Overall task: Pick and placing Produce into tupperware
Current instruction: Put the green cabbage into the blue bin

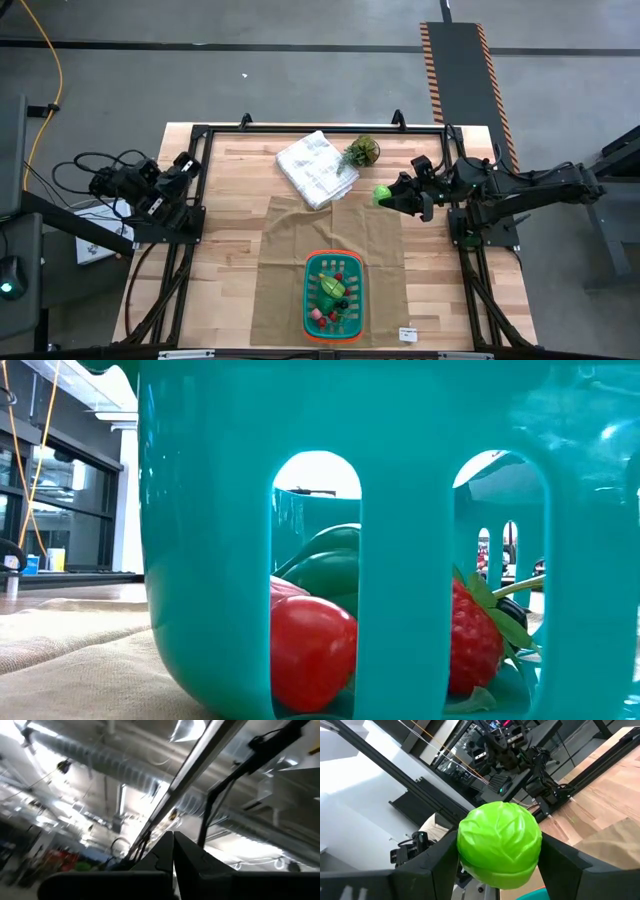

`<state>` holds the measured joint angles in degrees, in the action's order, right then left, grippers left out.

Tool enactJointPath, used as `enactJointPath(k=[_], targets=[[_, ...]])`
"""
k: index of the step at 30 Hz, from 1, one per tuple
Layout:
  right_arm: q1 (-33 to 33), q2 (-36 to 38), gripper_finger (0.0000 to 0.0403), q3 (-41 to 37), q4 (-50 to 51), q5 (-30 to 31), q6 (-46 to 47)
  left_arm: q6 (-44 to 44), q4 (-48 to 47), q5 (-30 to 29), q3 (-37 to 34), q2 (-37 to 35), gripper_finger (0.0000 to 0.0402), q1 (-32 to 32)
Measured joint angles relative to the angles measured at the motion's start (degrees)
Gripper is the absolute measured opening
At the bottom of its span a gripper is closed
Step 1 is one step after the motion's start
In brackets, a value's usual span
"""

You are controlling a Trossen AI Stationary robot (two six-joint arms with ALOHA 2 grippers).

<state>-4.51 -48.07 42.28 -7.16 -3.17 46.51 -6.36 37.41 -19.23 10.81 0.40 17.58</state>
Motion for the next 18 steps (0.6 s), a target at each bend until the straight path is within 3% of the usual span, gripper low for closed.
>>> enactJointPath(k=[13,18], targets=[[0.00,0.00,0.0216,0.00,0.02,1.22,-0.25,0.05,5.22,12.29,-0.51,-0.02,0.0000,0.00],[0.00,0.00,0.0216,0.00,0.00,1.52,-0.03,5.26,6.13,12.04,-0.51,-0.02,0.0000,0.00]])
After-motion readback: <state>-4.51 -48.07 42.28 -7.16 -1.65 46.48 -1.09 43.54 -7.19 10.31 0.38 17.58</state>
